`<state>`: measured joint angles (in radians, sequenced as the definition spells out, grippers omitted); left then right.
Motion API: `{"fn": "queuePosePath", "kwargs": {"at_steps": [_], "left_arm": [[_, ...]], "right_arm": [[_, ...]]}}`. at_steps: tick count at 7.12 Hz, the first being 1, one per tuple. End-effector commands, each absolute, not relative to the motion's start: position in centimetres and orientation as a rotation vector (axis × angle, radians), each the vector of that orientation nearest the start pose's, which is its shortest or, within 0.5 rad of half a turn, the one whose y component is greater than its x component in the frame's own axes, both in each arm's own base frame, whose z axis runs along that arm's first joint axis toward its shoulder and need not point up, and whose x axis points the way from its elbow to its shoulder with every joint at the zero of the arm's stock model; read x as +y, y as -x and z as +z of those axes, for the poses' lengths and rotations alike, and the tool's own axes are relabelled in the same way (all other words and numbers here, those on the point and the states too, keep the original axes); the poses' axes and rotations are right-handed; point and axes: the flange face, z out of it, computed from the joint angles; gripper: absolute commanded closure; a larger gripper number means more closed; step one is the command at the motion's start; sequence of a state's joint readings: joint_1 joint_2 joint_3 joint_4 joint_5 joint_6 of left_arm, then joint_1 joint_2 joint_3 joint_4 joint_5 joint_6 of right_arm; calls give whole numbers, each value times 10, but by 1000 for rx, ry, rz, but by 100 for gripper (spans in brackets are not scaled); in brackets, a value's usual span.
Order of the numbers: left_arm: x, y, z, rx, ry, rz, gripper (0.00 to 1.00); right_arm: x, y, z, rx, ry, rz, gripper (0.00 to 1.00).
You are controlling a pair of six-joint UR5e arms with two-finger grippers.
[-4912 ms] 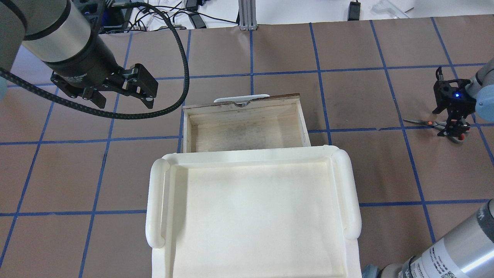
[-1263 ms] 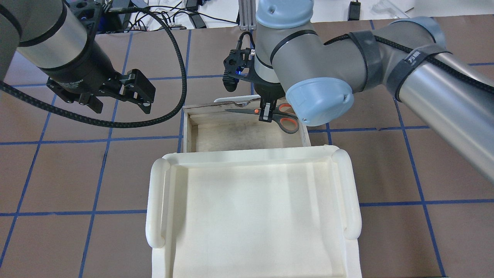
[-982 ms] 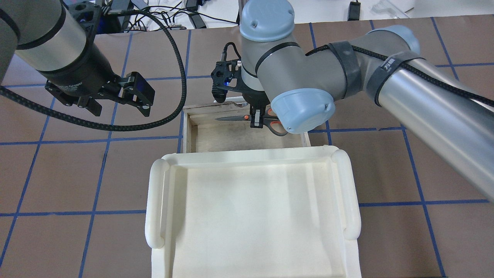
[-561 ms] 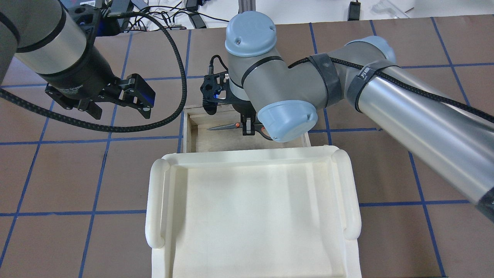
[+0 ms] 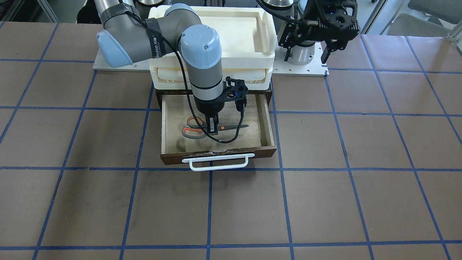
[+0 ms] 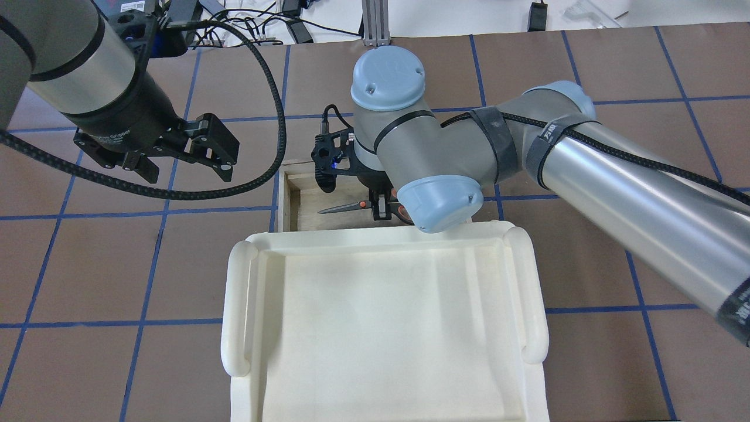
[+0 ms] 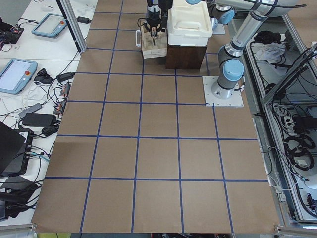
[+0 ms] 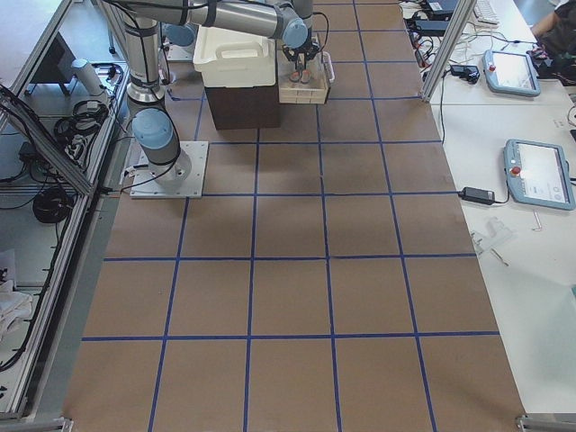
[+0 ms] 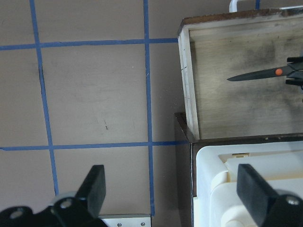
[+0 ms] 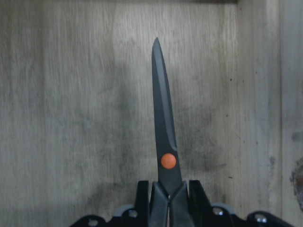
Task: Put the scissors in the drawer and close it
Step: 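Lower the scissors into the open wooden drawer with the right gripper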
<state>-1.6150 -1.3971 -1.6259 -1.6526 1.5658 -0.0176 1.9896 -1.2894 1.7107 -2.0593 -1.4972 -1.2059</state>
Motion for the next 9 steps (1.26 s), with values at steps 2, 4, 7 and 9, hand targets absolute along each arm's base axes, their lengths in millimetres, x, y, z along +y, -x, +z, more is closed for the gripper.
{"fn": "queuePosePath", "kwargs": {"at_steps": [2,4,7,9], "left_arm": [[-410,152,535,3145,-43,-70,0],[-408,151,538,3145,-46,-79,0],[-409,152,534,3145,-51,-65,0],[-409,152,534,3146,-60,-65,0]], "right_arm": [[-473,-365,310,2110,2244,-107,100],[-473,-365,304,2110,2236,-81,100],[-470,-368,297,2082,2191,-45,87],[-468,-370,297,2065,2175,-39,23]]}}
